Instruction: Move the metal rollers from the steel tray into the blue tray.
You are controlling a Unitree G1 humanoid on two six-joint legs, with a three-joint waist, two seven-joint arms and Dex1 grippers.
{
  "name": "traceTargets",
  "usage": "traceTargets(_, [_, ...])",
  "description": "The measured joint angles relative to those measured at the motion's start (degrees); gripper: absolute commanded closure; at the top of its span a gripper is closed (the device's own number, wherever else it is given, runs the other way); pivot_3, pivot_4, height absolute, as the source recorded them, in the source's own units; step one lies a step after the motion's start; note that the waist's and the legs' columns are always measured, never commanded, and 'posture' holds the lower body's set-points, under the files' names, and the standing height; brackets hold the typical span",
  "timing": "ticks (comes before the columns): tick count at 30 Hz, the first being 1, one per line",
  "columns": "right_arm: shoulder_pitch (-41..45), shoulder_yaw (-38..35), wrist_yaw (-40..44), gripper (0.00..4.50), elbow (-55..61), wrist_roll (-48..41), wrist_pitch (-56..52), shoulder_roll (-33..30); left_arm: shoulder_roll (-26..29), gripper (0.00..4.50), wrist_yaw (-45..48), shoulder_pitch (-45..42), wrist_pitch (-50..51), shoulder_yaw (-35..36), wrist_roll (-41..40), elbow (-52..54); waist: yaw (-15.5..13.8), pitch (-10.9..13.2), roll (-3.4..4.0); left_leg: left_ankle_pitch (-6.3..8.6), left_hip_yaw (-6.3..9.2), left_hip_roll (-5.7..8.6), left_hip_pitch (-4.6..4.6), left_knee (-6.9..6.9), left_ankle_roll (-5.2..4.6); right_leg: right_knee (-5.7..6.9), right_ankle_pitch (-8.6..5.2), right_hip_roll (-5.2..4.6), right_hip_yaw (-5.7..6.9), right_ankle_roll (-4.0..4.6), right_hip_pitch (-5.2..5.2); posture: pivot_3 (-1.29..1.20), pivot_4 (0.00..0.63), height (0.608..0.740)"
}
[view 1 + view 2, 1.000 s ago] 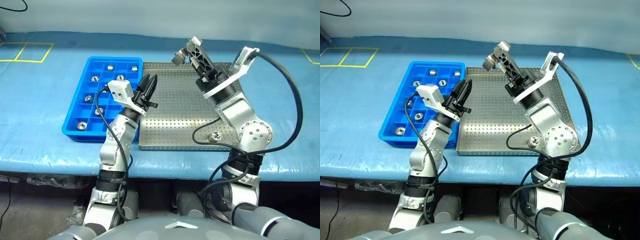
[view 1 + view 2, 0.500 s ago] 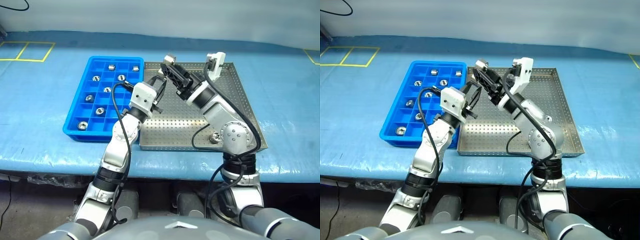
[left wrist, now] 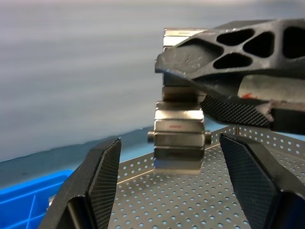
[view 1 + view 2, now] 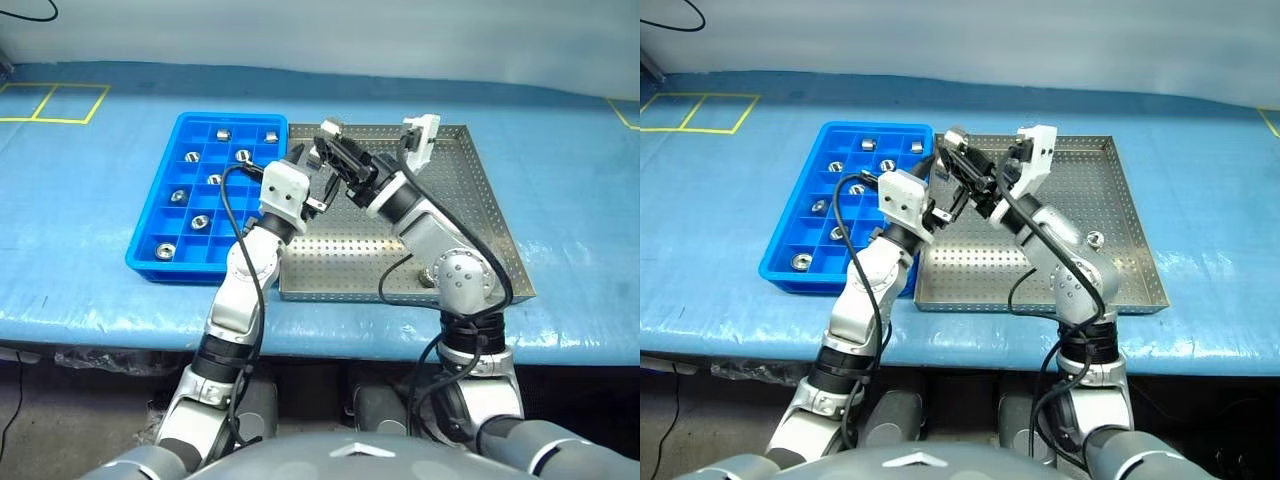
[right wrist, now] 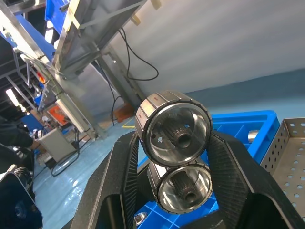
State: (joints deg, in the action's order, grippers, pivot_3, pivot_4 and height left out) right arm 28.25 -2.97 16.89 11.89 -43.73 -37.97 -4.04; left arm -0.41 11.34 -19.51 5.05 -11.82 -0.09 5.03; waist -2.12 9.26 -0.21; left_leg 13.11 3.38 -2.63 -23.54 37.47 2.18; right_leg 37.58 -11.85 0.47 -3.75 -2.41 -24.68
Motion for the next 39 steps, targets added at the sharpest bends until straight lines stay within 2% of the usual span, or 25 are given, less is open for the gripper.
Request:
traceTargets(2, [0.0,0.6,0.4,2.7,0.0,0.6,0.0,-0.4,0.0,0.9,0.0,0.0,0.5,0.0,0.0,0.0,0.0,0.0,0.0,0.0,0.0,0.0,0.0,0.0,0.0,0.0,0.0,0.0,0.0,0.0,0.0,0.2,0.15,0.74])
traceTargets(5, [0.0,1.3,0.7,2.7,0.0,1.3,0.0,-0.5,0.1,1.49,0.2,0.0,0.7,0.0,0.1,-0.1,0.0,0.0,0.0,0.0,0.0,0.0,0.0,0.0,0.0,0.0,0.0,0.0,0.0,0.0,0.0,0.2,0.15,0.74])
traceTargets(10, [0.0,1.7,0.8,2.7,0.0,2.5,-0.1,-0.7,0.6,3.14,1.0,0.0,0.5,-0.3,0.1,-0.1,0.0,0.0,0.0,0.0,0.0,0.0,0.0,-0.01,0.0,0.0,0.0,0.0,0.0,0.0,0.0,0.2,0.15,0.74])
traceTargets(17, [-0.3,2.4,1.6,2.7,0.0,3.4,0.0,-0.9,0.4,3.19,0.8,0.5,0.5,-0.3,0.2,-0.1,0.0,0.0,0.0,0.0,0.0,0.0,0.0,-0.02,0.0,-0.03,0.0,0.0,0.0,0.0,0.0,0.2,0.15,0.74])
traceTargets(20, [-0.3,2.4,1.6,2.7,0.0,4.0,0.0,-0.5,-1.5,3.19,0.0,1.0,0.8,0.2,-0.5,-0.1,-0.1,0.0,0.0,0.0,0.0,0.0,-0.01,-0.02,0.0,-0.04,0.0,-0.01,0.0,-0.01,0.0,0.2,0.15,0.74])
traceTargets(25, [-0.3,0.4,1.3,2.7,-0.4,3.3,-0.2,1.5,-4.6,3.19,-0.1,1.2,2.4,2.9,-5.9,-0.1,0.1,0.0,-0.02,0.0,0.01,-0.01,0.0,-0.03,0.0,-0.03,-0.01,0.02,0.01,-0.01,-0.01,0.2,0.15,0.74])
traceTargets(31, [-0.3,-2.9,0.1,2.7,-1.4,-2.5,-1.6,5.2,-5.1,3.19,-1.7,0.3,3.9,5.0,-12.6,0.4,0.0,0.0,-0.03,0.0,0.01,-0.01,-0.03,-0.04,0.0,-0.06,0.0,0.0,0.01,-0.02,-0.01,0.2,0.15,0.74])
traceTargets(39, [1.5,-12.1,-2.1,2.7,-1.9,-20.5,-1.2,11.6,-5.4,3.19,-6.9,0.4,8.1,9.8,-20.4,0.2,0.0,0.0,-0.03,0.0,0.03,-0.01,-0.04,-0.05,-0.01,-0.11,0.02,0.0,0.02,-0.04,0.0,0.21,0.15,0.74])
